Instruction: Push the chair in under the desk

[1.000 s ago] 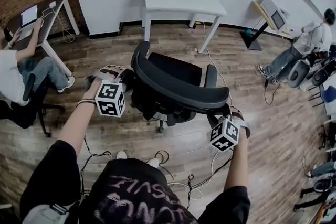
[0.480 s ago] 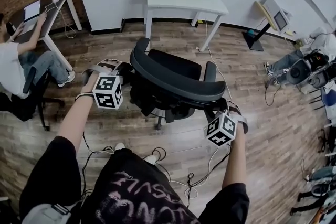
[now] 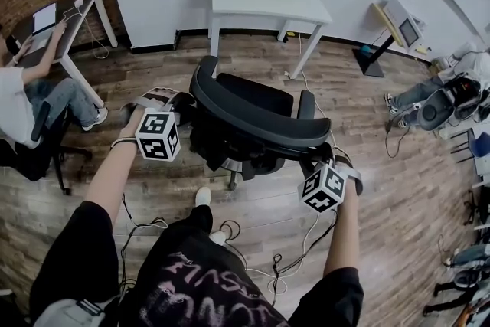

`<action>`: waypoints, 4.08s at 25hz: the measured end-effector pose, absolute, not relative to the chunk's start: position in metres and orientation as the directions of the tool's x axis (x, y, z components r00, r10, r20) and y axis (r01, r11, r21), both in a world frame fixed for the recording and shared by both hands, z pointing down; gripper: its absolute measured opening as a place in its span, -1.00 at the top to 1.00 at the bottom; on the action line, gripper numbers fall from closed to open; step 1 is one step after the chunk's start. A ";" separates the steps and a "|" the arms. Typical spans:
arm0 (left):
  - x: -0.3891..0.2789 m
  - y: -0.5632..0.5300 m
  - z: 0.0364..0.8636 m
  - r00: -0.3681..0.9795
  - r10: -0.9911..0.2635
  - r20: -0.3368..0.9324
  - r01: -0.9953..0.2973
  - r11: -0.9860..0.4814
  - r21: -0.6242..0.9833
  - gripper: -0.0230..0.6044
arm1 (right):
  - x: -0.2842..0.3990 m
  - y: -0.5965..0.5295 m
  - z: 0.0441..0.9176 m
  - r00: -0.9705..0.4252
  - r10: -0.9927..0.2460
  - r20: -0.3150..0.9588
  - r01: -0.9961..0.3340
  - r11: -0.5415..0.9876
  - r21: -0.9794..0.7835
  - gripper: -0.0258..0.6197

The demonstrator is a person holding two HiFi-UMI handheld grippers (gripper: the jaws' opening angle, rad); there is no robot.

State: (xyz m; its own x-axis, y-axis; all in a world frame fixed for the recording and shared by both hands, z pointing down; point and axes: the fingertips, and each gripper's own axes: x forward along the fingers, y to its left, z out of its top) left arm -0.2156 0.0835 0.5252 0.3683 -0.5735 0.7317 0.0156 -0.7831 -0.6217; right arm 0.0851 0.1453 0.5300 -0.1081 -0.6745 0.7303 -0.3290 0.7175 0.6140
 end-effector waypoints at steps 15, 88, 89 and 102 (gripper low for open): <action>-0.176 -0.011 0.517 0.392 -0.559 0.730 0.025 -0.787 -0.616 0.33 | 0.124 0.051 0.523 -0.089 -0.682 0.726 -0.343 0.705 0.621 0.29; -0.086 -0.349 0.515 0.313 -0.606 0.732 -0.107 -0.788 -0.607 0.33 | 0.222 -0.342 0.525 -0.171 -0.727 0.665 -0.226 0.686 0.691 0.26; -0.085 -0.355 0.516 0.314 -0.606 0.730 -0.107 -0.787 -0.607 0.33 | 0.224 -0.347 0.526 -0.167 -0.724 0.669 -0.226 0.689 0.689 0.26; -0.075 -0.427 0.517 0.304 -0.622 0.722 -0.121 -0.777 -0.618 0.32 | 0.234 -0.426 0.527 -0.177 -0.728 0.663 -0.211 0.686 0.697 0.26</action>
